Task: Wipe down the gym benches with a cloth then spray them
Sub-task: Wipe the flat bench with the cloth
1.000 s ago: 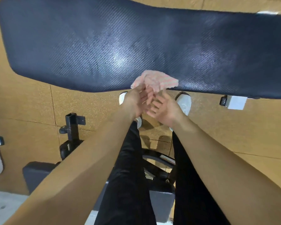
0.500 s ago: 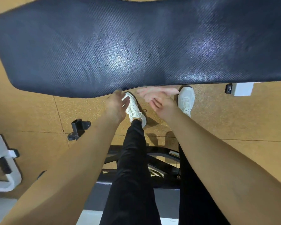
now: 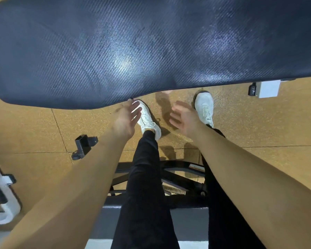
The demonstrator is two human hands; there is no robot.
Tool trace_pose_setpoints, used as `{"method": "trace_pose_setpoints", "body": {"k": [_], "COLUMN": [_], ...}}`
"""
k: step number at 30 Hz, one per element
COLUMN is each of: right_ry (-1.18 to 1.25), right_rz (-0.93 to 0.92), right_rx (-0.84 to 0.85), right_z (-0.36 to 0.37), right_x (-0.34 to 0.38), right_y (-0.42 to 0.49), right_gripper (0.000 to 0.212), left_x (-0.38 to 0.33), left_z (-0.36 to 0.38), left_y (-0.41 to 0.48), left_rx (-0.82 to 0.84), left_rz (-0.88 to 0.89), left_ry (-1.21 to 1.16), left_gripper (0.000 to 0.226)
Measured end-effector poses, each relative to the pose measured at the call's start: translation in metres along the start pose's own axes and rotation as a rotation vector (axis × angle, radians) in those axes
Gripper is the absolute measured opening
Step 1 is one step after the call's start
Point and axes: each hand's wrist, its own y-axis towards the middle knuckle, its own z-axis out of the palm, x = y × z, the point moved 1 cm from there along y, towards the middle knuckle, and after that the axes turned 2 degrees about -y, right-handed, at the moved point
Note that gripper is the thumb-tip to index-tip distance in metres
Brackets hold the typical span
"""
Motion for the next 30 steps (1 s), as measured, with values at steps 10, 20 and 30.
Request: {"method": "trace_pose_setpoints", "body": {"k": [10,20,30], "right_ry": [-0.677,-1.551,-1.922], "right_rz": [-0.214,-0.71,-0.661], "right_rx": [0.052,0.064,-0.063], "right_z": [-0.029,-0.027,0.015], "right_x": [-0.011,-0.046,-0.017], "right_y": [0.073,0.215,0.363], "right_gripper": [0.034,0.041,0.09], "left_x": [0.103,0.212,0.228], "left_z": [-0.015,-0.011,0.001], "left_y": [0.042,0.142,0.24], "left_rx": [-0.017,0.026,0.111], "left_rz": [0.054,0.355,0.442], "left_ry": [-0.202,0.069,0.02], "left_gripper": [0.03,0.014,0.019]}}
